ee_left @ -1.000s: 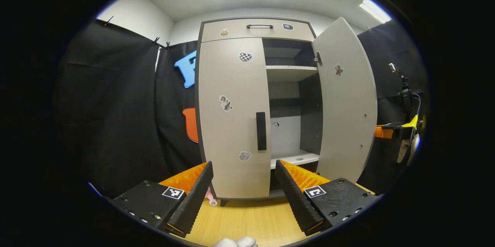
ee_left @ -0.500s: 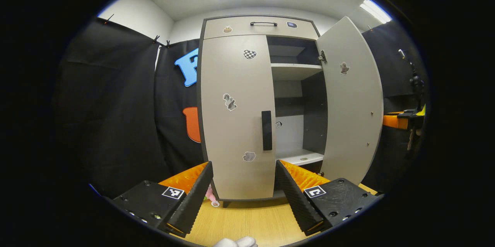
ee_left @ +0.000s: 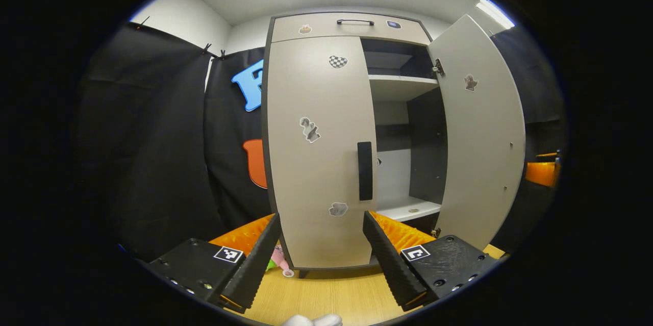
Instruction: Open the right door of the double-door shoe cabinet with the right hand, and open the left door with the left hand.
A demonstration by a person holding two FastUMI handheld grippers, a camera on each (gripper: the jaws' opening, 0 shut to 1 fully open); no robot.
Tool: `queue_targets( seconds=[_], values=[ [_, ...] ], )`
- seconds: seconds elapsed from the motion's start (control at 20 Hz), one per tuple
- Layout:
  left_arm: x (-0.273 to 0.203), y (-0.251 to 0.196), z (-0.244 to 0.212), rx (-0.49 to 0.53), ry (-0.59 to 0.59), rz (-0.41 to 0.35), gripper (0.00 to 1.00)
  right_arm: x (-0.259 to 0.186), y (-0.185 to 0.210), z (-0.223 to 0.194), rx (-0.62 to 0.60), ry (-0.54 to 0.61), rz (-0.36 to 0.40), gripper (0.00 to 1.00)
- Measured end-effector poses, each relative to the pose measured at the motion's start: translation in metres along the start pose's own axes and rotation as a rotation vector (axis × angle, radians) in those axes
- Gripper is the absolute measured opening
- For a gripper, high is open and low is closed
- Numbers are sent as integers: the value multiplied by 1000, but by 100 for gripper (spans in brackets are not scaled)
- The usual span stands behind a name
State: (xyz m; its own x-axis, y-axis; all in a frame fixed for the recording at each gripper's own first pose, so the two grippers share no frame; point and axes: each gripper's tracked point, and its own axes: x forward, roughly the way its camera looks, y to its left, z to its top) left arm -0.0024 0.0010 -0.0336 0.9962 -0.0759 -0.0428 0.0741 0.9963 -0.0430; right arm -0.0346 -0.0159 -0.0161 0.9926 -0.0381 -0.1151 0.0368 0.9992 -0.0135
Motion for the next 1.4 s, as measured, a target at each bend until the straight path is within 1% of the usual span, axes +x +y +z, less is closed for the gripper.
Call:
queue_targets(
  seconds=[0.15, 0.25, 0.5, 0.65, 0.8, 1.0, 1.05, 1.1, 1.15, 1.2, 1.25, 1.3, 1.35, 1.4],
  values=[
    [26, -10, -7, -5, 28, -33, 96, -3, 30, -15, -7, 44, 61, 90],
    [48, -17, -9, -10, 28, -52, 96, -1, 38, -24, -12, 67, 75, 90],
    [116, -39, -3, -30, 6, -81, 96, 2, 40, -22, -10, 73, 61, 90],
    [148, -48, 10, -23, -27, -77, 96, 3, 38, -15, 6, 55, 54, 89],
    [173, -54, 16, -36, -36, -74, 96, 5, 31, -14, -2, 64, 29, 90],
    [193, -56, 13, -59, -17, -72, 95, 11, 27, -12, -10, 68, 18, 89],
    [196, -56, 12, -57, -12, -65, 93, 12, 27, -11, -12, 69, 19, 89],
    [199, -57, 9, -58, -5, -72, 77, 12, 26, -11, -15, 69, 21, 90],
    [203, -58, 5, -55, 9, -75, 61, 13, 26, -10, -18, 68, 23, 89],
    [206, -60, 0, -49, 26, -86, 60, 13, 26, -8, -21, 65, 26, 90],
    [205, -66, -1, -54, 29, -114, 57, 14, 26, -7, -24, 61, 29, 89],
    [210, -69, -3, -55, 33, -119, 49, 15, 27, -6, -26, 57, 32, 90],
    [212, -69, -6, -46, 46, -117, 32, 14, 27, -5, -26, 55, 37, 90],
    [211, -68, -3, -35, 24, -110, 32, 13, 28, -5, -25, 55, 42, 90]
  ],
)
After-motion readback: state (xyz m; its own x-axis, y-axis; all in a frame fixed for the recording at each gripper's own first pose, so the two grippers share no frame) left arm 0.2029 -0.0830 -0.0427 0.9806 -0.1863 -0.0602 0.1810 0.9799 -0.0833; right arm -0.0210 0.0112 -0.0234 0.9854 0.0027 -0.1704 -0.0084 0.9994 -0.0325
